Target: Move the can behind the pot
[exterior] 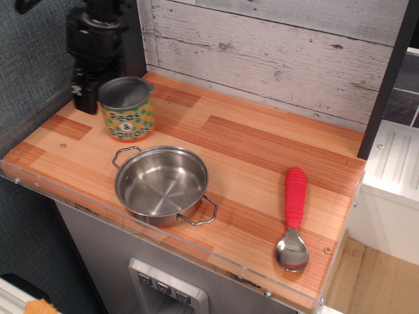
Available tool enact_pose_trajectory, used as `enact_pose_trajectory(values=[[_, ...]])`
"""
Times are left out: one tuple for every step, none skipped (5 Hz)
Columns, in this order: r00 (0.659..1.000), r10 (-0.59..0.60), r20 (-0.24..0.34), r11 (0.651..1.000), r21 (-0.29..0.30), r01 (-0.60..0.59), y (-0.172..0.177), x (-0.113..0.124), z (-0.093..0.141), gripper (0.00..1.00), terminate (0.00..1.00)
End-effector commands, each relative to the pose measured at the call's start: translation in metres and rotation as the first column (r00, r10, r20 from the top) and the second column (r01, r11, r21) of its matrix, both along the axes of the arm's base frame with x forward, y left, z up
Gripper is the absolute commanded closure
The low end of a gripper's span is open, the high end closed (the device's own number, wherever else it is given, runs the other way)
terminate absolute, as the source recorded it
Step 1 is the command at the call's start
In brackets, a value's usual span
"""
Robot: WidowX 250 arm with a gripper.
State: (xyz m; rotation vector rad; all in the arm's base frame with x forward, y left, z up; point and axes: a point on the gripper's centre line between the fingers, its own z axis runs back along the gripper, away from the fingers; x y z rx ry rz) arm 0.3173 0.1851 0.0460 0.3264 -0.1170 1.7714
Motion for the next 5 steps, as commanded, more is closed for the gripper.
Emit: enact_pose_trajectory(values=[[0.999, -0.021, 0.038, 1.0, -0.002, 0.021, -0.024, 0.004, 0.015, 0.0, 0.0], [0.998, -0.042, 0.04, 0.999, -0.01, 0.042, -0.042, 0.009, 0.016, 0.0, 0.0], [0.996, -0.075, 0.047, 0.996, -0.051, 0.078, -0.065, 0.016, 0.016, 0.0, 0.0], [0.993, -0.106, 0.047, 0.992, -0.065, 0.108, -0.084, 0.023, 0.014, 0.0, 0.0], [0.991, -0.124, 0.05, 0.99, -0.06, 0.127, -0.103, 0.029, 0.012, 0.0, 0.0]])
